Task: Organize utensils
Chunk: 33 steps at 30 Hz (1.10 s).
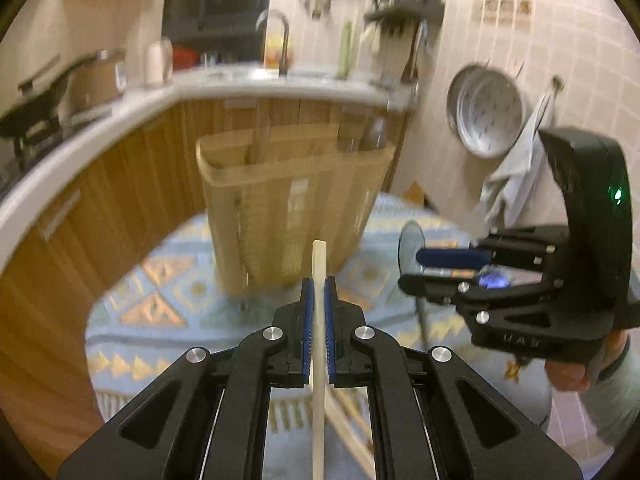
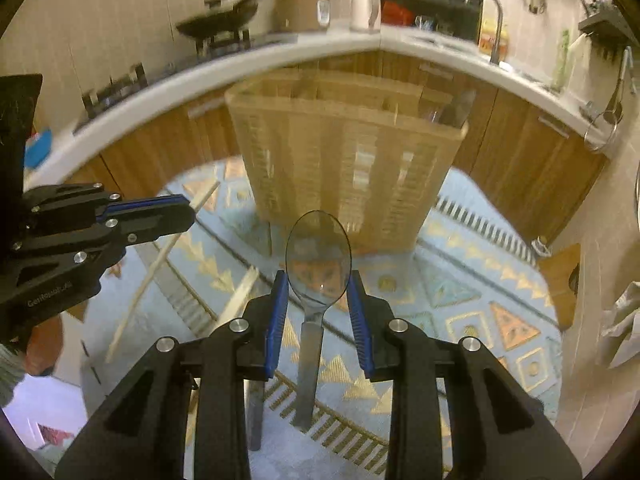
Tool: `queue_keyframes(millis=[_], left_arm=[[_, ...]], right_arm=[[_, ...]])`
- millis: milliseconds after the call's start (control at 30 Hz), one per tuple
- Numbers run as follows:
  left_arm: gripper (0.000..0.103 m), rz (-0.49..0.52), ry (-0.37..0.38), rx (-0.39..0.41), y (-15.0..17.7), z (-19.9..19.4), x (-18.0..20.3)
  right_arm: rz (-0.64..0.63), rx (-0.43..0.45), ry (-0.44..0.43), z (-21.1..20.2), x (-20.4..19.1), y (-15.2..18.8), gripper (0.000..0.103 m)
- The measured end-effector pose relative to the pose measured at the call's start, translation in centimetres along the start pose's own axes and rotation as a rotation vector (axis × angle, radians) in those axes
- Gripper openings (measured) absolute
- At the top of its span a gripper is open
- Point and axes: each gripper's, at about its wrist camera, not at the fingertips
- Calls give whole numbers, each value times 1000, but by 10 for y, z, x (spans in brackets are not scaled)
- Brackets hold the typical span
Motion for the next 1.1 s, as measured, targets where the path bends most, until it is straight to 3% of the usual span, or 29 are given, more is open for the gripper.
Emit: queue_keyframes(millis=[33,67,200,333,400,500,533,567,833,1000,1100], left_arm=[[3,-8,-2,46,-8,-7,1],[3,-24,-2,93,-16,-15,-1],[3,-103,6,206,-44,-29,-8],[3,-143,20,216,-52,-30,-14],[3,-140,13,203,-49,-27,-15],[3,-143,22,170,-41,-20,-20],[3,-144,27,160,-39,-17,-19],[3,-146,31,154,-37,-14,-19],[3,-138,24,154,-28,-3,-25],[3,-132,15,161,-25,-1,-25],[3,-140,18,155,-24,3,-26]], right_arm=[[3,26,-9,-8,1,-5,8],[11,43,-15,-15,4,-9,1],[28,90,-24,-24,13,-28,1],[57,35,-48,-11,25,-24,1],[88,-21,-54,-1,34,-15,4],[148,-89,-59,15,51,-3,31],[162,-107,-59,20,55,0,46],[176,-126,-62,26,60,3,49],[278,-308,41,82,84,19,49],[256,-338,92,100,81,17,49],[213,-362,121,103,70,15,32]])
Point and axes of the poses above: each gripper's, at about its wrist camera, not at the fingertips, and z roughly the way its jaws point, x to its right, y to its underside, and after that the axes turned 14 degrees about -y, right-handed
